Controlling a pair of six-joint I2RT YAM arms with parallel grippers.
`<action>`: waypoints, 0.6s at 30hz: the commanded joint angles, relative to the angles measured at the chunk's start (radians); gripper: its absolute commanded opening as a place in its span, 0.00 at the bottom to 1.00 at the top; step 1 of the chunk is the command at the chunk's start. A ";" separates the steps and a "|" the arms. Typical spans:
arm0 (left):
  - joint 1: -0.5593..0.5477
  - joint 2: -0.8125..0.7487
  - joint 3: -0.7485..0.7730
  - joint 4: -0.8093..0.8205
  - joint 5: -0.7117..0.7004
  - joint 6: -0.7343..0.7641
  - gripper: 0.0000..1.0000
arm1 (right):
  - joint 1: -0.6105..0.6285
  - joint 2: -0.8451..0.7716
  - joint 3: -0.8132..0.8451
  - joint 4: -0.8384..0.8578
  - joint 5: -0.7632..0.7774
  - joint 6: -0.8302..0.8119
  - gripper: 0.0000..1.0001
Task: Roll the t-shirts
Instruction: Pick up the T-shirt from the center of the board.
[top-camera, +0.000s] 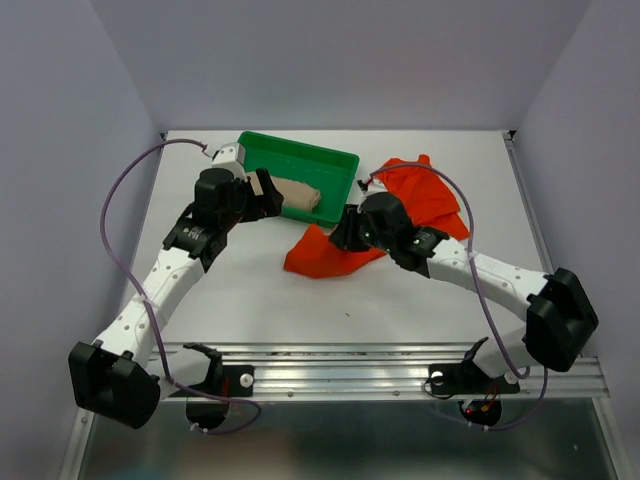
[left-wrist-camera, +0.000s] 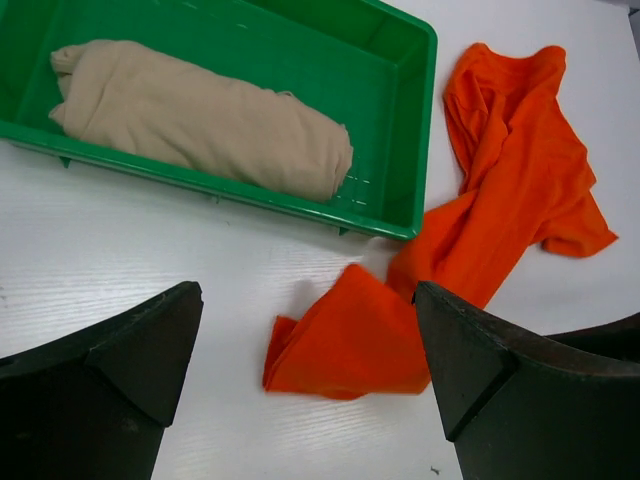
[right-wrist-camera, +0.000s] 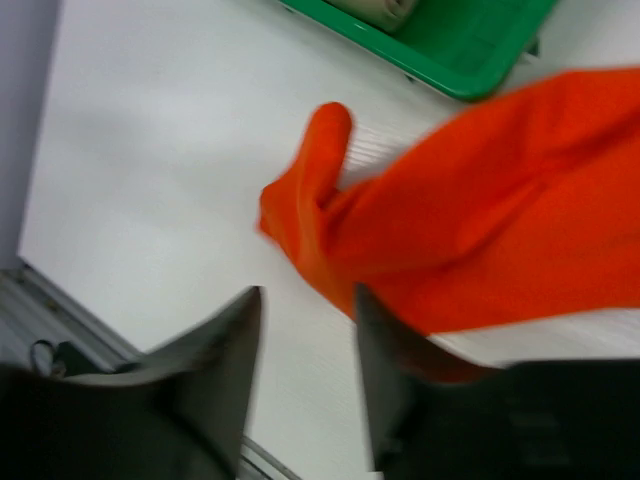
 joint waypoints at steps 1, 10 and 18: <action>-0.001 -0.024 0.060 -0.045 -0.074 0.005 0.99 | 0.021 -0.014 0.004 -0.044 0.223 -0.001 0.56; -0.108 0.001 -0.047 -0.037 -0.093 -0.049 0.81 | -0.465 -0.188 -0.132 -0.139 0.206 -0.022 0.63; -0.225 0.100 -0.201 0.013 -0.123 -0.236 0.88 | -0.851 -0.047 -0.223 -0.145 0.003 0.004 0.59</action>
